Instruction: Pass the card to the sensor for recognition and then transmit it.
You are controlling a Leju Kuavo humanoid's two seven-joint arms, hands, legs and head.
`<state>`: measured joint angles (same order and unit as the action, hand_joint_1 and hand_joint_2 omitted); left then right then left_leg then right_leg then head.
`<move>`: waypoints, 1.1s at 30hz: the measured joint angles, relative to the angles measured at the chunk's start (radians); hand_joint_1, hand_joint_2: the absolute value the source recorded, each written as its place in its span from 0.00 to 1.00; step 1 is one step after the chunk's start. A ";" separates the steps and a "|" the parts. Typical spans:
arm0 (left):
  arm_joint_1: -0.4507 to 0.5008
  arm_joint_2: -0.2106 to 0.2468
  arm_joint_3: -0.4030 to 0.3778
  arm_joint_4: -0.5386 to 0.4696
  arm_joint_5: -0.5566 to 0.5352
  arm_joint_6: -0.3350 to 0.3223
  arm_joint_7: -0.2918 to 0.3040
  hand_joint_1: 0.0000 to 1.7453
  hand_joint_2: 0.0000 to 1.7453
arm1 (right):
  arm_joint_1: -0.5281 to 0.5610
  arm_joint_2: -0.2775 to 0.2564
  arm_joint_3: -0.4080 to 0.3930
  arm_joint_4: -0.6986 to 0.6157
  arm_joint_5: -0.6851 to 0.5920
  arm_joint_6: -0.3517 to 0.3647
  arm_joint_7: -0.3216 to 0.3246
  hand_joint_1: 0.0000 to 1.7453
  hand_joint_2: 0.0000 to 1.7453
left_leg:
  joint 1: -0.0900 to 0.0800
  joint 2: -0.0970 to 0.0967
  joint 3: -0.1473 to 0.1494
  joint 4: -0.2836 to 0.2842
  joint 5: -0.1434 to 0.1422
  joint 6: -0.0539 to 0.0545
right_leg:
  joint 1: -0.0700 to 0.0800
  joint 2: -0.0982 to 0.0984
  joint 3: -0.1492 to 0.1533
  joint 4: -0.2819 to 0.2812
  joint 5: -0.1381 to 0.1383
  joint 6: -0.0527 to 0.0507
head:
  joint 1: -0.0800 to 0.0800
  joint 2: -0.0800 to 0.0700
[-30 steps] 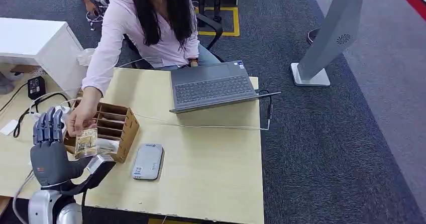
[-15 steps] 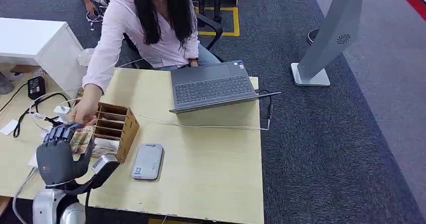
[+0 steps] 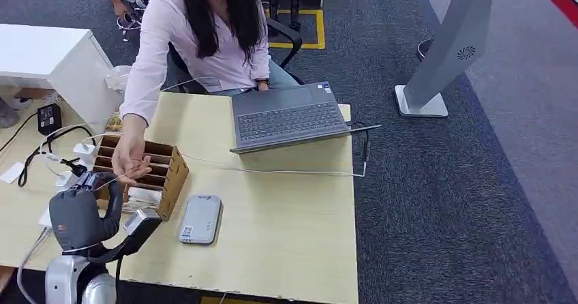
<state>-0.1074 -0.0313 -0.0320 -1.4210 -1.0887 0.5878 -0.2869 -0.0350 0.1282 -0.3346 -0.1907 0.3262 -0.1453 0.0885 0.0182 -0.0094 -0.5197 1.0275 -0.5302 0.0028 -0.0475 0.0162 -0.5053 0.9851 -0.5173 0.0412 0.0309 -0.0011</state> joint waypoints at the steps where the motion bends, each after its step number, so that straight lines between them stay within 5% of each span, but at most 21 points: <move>1: 0.000 0.001 0.000 0.000 0.001 0.002 0.000 1.00 1.00 | 0.000 0.000 0.000 0.000 0.001 0.000 0.000 0.00 0.00 | 0.000 0.000 0.000 0.000 0.000 0.000 | 0.000 0.000 0.000 0.000 0.000 0.000 | 0.000 0.000; 13: 0.002 0.002 -0.018 0.026 0.007 0.005 -0.001 1.00 1.00 | 0.000 0.000 0.000 0.000 0.011 0.000 0.000 0.00 0.00 | 0.000 0.000 0.000 0.000 0.000 0.000 | 0.000 0.000 0.000 0.000 0.000 0.000 | 0.000 0.000; 33: -0.042 -0.062 -0.142 0.260 -0.129 0.002 0.059 1.00 1.00 | -0.001 0.000 0.000 0.000 0.053 0.016 0.010 0.00 0.00 | 0.000 0.000 0.000 0.000 0.000 0.000 | 0.000 0.000 0.000 0.000 0.000 0.000 | 0.000 0.000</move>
<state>-0.1491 -0.0931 -0.1740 -1.1609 -1.2176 0.5898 -0.2277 -0.0355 0.1278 -0.3346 -0.1907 0.3788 -0.1289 0.0988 0.0181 -0.0095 -0.5198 1.0277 -0.5302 0.0028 -0.0475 0.0162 -0.5055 0.9851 -0.5172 0.0412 0.0305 -0.0011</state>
